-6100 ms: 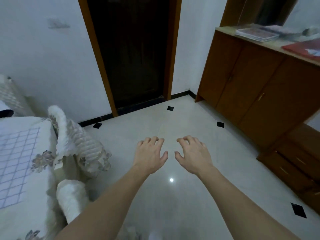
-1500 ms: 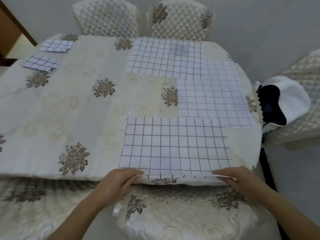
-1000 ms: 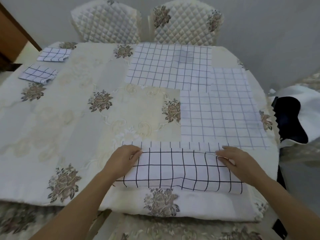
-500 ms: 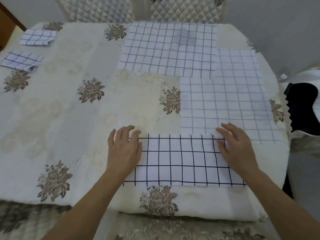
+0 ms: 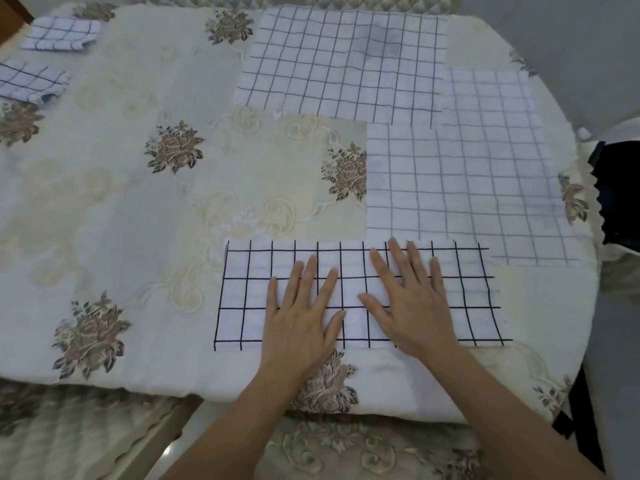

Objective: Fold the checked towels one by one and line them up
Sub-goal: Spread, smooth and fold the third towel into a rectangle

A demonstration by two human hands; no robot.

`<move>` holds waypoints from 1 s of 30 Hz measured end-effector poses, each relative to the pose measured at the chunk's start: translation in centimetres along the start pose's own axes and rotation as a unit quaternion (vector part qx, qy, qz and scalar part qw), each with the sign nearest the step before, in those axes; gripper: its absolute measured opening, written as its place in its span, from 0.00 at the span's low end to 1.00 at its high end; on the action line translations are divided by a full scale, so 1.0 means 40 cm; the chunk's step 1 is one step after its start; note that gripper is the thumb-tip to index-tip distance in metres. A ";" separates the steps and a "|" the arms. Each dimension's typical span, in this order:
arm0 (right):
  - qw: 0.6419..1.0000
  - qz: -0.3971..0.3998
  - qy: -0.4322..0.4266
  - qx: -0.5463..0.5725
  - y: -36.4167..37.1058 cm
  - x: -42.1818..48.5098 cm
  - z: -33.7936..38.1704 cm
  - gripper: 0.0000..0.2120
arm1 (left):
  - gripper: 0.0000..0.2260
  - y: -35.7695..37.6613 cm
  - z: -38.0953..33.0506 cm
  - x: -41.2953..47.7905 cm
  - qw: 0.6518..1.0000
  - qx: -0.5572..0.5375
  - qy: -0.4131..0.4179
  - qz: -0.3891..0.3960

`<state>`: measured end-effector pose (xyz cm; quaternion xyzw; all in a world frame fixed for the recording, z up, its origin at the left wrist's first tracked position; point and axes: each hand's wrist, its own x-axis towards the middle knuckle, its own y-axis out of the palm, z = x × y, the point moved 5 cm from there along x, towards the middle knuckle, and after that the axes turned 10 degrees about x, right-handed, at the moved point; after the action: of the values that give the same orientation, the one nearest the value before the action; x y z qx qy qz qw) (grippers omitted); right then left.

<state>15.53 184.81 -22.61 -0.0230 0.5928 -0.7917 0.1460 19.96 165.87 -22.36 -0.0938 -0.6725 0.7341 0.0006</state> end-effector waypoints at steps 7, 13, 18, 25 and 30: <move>1.000 -0.015 -0.021 -0.013 0.002 0.001 0.002 0.38 | 0.30 0.006 0.010 -0.020 1.000 0.010 0.000 0.001; 0.998 -0.031 -0.045 0.029 0.016 -0.035 0.137 0.31 | 0.30 -0.017 0.009 0.013 0.999 0.021 0.026 -0.015; 0.999 -0.012 -0.036 0.021 0.031 -0.057 0.061 0.32 | 0.30 0.018 0.045 -0.027 1.000 0.003 -0.005 -0.011; 0.998 -0.012 0.067 0.001 -0.043 -0.099 -0.188 0.37 | 0.32 0.017 0.155 -0.088 0.999 -0.012 -0.053 0.000; 0.996 -0.003 0.085 0.003 -0.049 -0.102 -0.230 0.37 | 0.33 0.014 0.170 -0.094 0.998 -0.010 -0.057 0.013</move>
<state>17.10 194.94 -22.91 0.0424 0.6008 -0.7929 0.0927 22.80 158.60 -21.88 -0.0601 -0.6777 0.7313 -0.0482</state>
